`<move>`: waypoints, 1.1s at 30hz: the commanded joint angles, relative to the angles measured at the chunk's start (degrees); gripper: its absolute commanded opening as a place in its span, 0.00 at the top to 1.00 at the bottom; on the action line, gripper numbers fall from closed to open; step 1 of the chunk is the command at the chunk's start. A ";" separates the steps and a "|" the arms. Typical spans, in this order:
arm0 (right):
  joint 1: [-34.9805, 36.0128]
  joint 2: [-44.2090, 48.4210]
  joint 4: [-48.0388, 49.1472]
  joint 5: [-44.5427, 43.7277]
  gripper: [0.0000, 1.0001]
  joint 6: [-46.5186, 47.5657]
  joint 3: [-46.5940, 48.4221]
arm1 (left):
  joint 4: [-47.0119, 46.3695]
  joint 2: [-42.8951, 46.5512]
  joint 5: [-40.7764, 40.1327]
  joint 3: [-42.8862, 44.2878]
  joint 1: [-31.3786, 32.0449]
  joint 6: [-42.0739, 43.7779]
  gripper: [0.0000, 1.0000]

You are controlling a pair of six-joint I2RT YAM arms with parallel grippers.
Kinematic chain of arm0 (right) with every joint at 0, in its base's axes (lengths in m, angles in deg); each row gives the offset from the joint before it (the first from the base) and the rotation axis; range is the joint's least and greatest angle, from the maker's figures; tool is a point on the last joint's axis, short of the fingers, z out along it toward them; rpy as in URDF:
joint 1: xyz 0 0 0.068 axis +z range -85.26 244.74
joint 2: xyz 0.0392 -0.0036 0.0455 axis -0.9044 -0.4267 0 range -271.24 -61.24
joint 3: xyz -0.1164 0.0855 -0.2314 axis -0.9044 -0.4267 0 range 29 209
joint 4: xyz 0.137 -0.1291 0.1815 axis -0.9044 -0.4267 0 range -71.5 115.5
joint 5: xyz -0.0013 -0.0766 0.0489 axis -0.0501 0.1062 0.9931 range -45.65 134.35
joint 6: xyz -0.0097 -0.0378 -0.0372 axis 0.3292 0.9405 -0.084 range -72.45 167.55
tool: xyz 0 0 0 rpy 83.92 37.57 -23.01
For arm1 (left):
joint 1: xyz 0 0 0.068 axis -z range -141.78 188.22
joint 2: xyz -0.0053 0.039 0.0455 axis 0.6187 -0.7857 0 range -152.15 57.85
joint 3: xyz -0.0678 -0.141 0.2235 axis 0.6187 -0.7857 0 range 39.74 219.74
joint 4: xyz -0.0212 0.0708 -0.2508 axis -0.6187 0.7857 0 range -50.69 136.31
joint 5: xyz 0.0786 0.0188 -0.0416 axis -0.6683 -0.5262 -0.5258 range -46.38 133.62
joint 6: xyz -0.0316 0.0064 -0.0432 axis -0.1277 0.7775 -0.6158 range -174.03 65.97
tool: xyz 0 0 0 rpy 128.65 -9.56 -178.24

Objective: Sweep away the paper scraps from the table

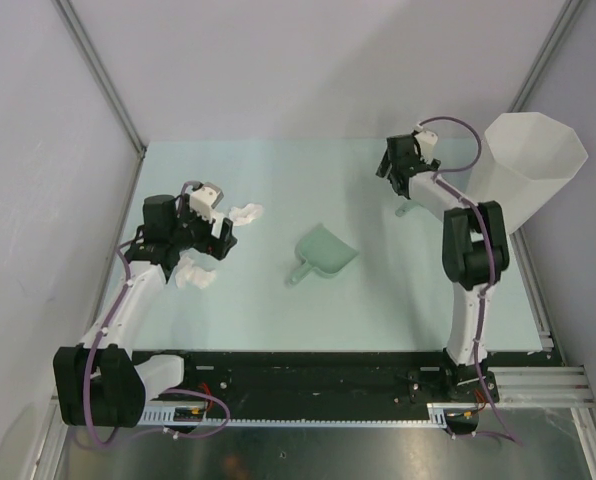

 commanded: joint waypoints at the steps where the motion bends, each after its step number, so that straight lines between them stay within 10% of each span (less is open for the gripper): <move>1: -0.71 -8.81 -23.38 -8.62 0.00 -11.52 9.52 | 0.01 0.96 2.06 -0.30 0.22 0.62 0.01; 11: -4.31 -12.34 -23.84 2.52 0.03 -16.63 7.61 | 0.01 0.79 2.59 -0.65 0.22 0.80 0.01; 25: -0.19 -8.83 -18.38 26.80 0.99 7.50 -1.18 | 0.45 1.05 2.59 0.67 0.30 0.53 0.02; 33: 5.01 3.55 -18.03 35.05 1.00 12.99 -5.84 | 1.68 1.06 4.53 2.42 1.97 1.41 0.01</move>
